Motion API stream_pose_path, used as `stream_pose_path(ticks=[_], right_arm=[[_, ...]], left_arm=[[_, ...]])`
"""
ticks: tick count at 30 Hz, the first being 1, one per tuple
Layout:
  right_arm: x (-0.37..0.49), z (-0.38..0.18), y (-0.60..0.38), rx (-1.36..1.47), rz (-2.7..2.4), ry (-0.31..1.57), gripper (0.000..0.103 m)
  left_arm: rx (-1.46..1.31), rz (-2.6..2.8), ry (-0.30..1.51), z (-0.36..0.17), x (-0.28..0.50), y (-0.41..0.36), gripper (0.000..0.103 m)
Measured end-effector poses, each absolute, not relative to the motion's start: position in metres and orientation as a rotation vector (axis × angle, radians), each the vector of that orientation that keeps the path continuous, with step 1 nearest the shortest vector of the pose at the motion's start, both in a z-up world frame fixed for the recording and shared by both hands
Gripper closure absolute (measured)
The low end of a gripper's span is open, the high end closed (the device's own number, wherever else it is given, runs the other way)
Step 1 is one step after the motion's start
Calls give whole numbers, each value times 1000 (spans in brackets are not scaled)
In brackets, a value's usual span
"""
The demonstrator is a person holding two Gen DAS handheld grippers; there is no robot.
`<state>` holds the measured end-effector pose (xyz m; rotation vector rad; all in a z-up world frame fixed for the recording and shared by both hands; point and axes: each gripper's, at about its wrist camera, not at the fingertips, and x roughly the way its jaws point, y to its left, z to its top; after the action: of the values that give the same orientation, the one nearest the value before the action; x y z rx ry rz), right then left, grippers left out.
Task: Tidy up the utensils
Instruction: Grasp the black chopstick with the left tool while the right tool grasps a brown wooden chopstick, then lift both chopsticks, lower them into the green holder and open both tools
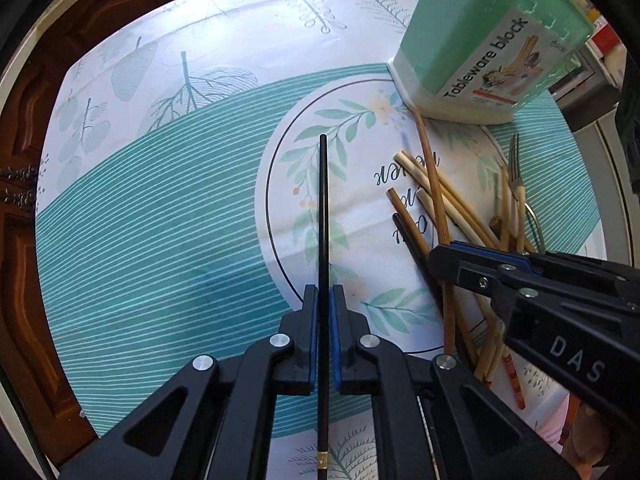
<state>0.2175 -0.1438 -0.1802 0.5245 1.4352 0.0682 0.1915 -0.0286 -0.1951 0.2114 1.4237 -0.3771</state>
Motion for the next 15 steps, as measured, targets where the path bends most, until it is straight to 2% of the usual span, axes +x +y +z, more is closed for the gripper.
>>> stream_pose_path(ticks=[11,15], right_arm=[[168,-146,-171,570,225,1226,96],[149,-133,-171,544,260,1155,96]], left_arm=[[134,-328,1068,-141,132,-14,100],[92,-316,990,-121,112,3,100]])
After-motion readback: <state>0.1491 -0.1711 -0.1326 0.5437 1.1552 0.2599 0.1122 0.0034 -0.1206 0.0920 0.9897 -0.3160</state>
